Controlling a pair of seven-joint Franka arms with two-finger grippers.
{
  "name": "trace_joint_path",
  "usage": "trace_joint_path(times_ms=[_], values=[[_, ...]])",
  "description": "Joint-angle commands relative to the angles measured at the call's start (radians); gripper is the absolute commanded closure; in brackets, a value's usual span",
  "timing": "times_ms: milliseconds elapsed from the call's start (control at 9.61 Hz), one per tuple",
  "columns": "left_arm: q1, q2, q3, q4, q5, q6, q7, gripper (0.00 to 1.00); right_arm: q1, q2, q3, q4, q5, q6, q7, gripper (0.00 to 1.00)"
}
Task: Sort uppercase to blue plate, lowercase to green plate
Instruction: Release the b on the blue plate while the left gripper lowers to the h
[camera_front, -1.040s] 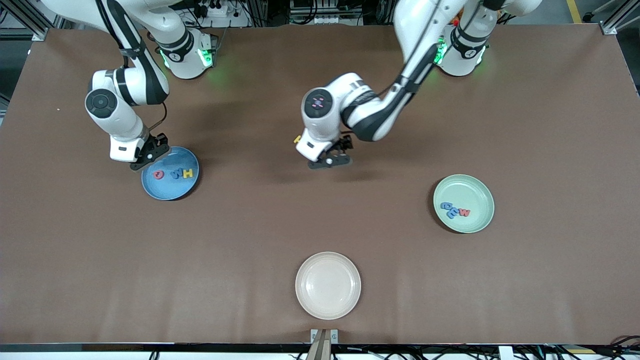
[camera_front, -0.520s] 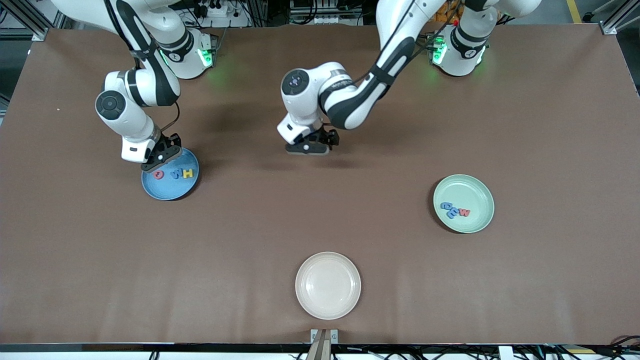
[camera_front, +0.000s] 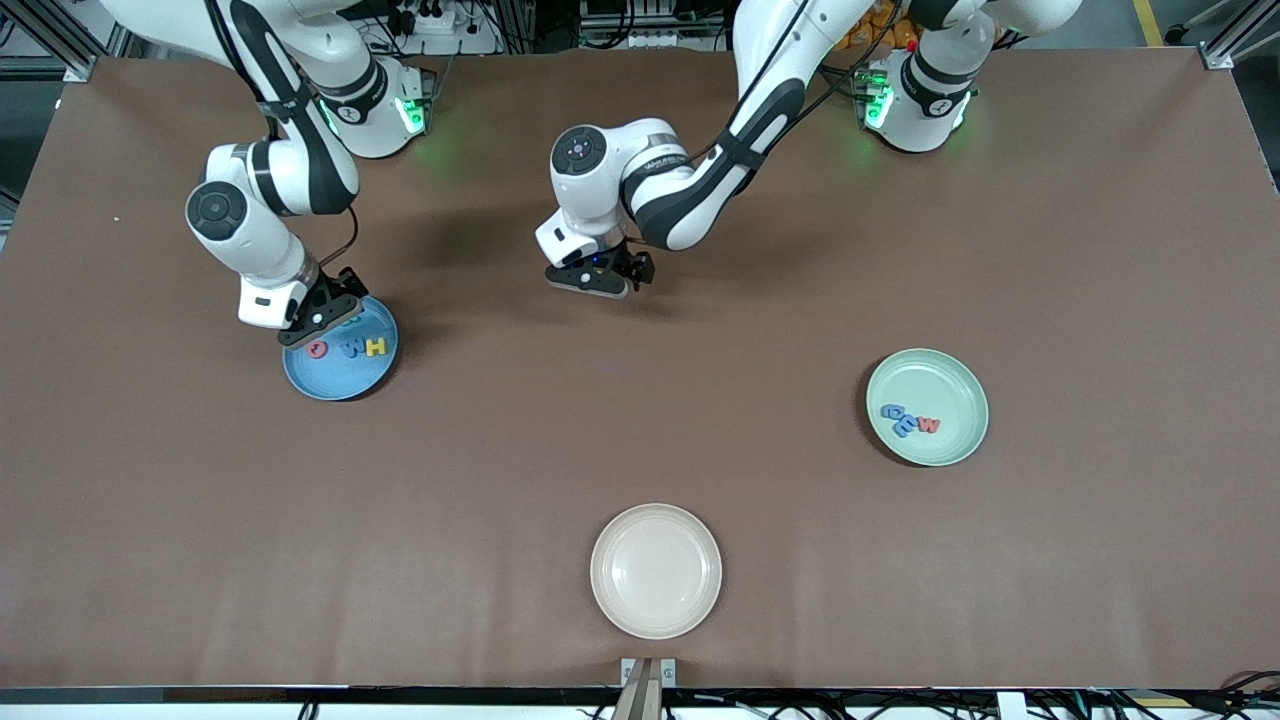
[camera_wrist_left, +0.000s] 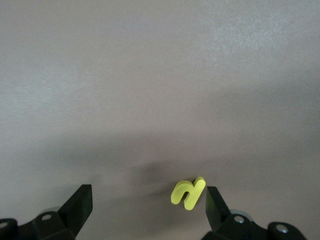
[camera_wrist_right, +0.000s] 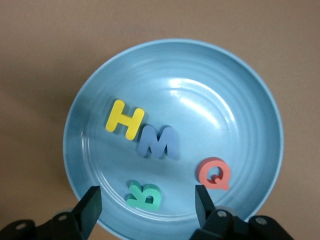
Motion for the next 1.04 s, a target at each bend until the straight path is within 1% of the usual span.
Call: trace_joint_path(times_ms=[0,104,208,416,520,624,728,936], values=[[-0.018,0.028,-0.001,0.016,-0.016,0.033,0.032,0.00,-0.001,-0.029,0.002,0.051,0.023,-0.049,0.009,0.17],[-0.027,0.043,-0.001,0.016,-0.015,0.053,0.030,0.00,-0.001,-0.047,0.002,0.100,0.022,-0.116,0.037,0.18],[-0.033,0.053,0.000,0.016,-0.015,0.068,0.030,0.00,-0.005,-0.061,0.002,0.195,0.022,-0.256,0.084,0.18],[-0.035,0.056,0.000,0.016,-0.015,0.080,0.030,0.00,-0.007,-0.063,0.003,0.444,0.016,-0.594,0.211,0.16],[-0.035,0.056,0.000,0.016,-0.012,0.094,0.029,0.00,-0.007,-0.066,0.003,0.541,0.016,-0.694,0.254,0.14],[-0.036,0.057,0.000,0.016,-0.012,0.103,0.029,0.00,-0.010,-0.069,0.003,0.618,0.016,-0.759,0.267,0.13],[-0.041,0.066,0.002,0.016,-0.004,0.103,0.024,0.00,-0.025,-0.076,0.003,0.672,0.016,-0.788,0.267,0.02],[-0.067,0.089,0.009,0.016,0.002,0.114,0.014,0.00,-0.045,-0.116,0.003,0.705,0.016,-0.810,0.270,0.00]])
